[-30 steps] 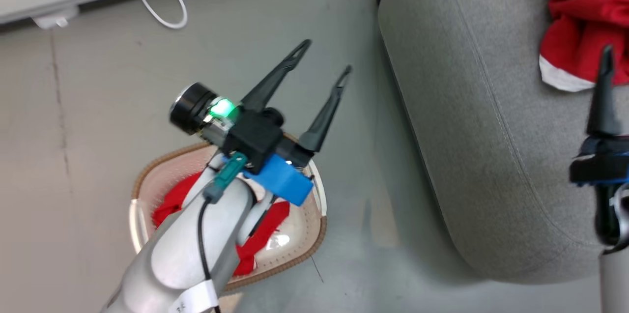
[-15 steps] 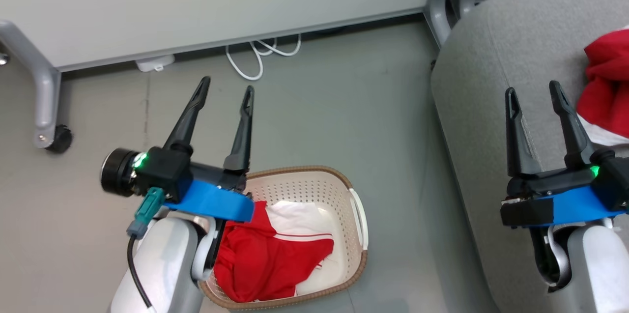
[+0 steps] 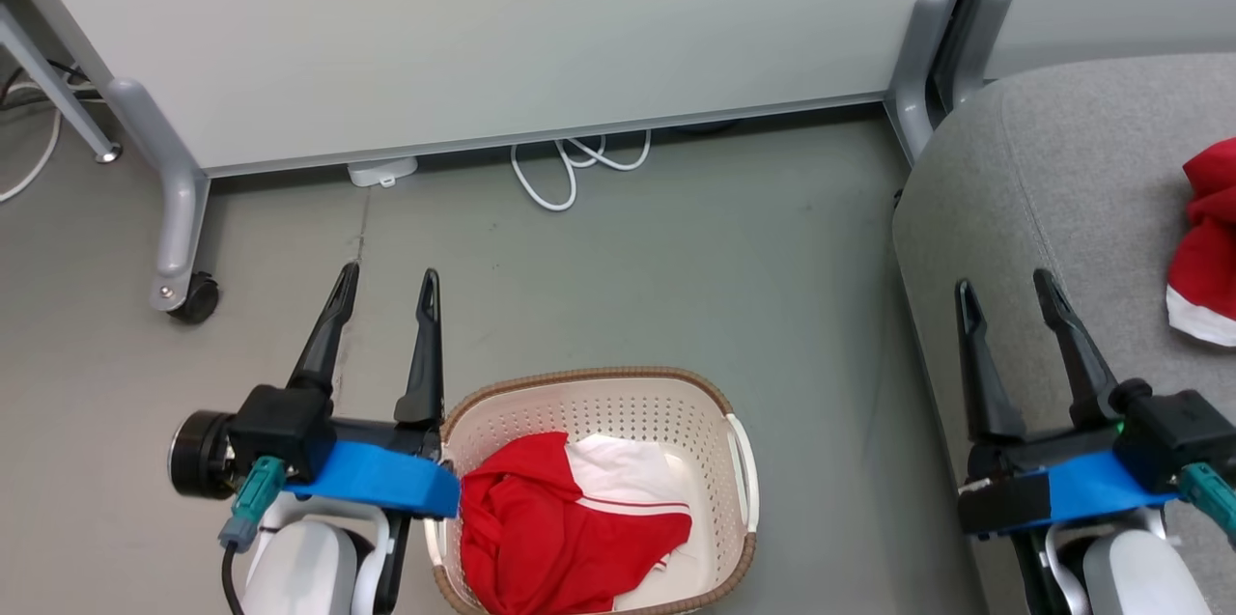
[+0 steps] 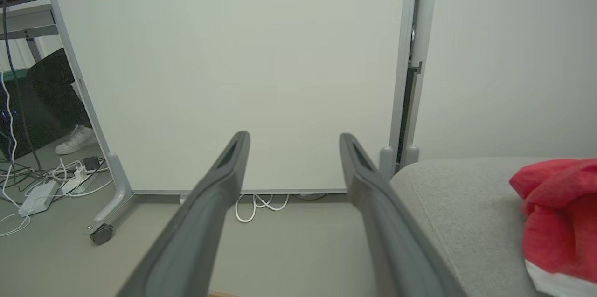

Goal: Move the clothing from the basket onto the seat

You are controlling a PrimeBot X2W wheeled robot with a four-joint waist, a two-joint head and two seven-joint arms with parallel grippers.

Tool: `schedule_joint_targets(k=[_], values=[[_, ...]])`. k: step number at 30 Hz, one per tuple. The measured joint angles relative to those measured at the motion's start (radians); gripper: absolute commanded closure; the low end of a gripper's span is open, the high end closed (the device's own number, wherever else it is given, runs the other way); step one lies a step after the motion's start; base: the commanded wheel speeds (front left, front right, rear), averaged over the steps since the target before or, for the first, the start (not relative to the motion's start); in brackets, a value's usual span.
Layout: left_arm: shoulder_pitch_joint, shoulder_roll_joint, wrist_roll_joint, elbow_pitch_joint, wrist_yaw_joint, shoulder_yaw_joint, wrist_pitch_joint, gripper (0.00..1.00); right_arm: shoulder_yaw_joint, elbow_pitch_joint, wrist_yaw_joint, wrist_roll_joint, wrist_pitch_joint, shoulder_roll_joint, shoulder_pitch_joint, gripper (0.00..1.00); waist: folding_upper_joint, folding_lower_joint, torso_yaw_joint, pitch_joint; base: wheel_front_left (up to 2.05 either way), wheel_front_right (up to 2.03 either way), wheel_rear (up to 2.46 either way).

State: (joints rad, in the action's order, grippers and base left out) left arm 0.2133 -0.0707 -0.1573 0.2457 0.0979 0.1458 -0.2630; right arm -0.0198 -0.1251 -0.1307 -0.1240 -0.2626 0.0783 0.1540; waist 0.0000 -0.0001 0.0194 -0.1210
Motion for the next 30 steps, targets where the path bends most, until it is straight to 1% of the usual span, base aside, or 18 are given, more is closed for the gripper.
schedule_joint_targets(k=[15,30], values=[[-0.067,0.016,0.026,0.030,0.019,-0.058,0.000,0.00,-0.034,-0.050,0.000,-0.009,0.000,-0.021,-0.061,0.00,0.0000,0.0000,0.018,0.040,0.00,0.00,0.00],[-0.069,0.019,0.040,0.042,0.026,-0.064,0.000,0.00,-0.028,-0.053,0.000,-0.015,0.000,-0.026,-0.071,0.00,0.0000,0.0001,0.021,0.042,0.00,0.00,0.00]])
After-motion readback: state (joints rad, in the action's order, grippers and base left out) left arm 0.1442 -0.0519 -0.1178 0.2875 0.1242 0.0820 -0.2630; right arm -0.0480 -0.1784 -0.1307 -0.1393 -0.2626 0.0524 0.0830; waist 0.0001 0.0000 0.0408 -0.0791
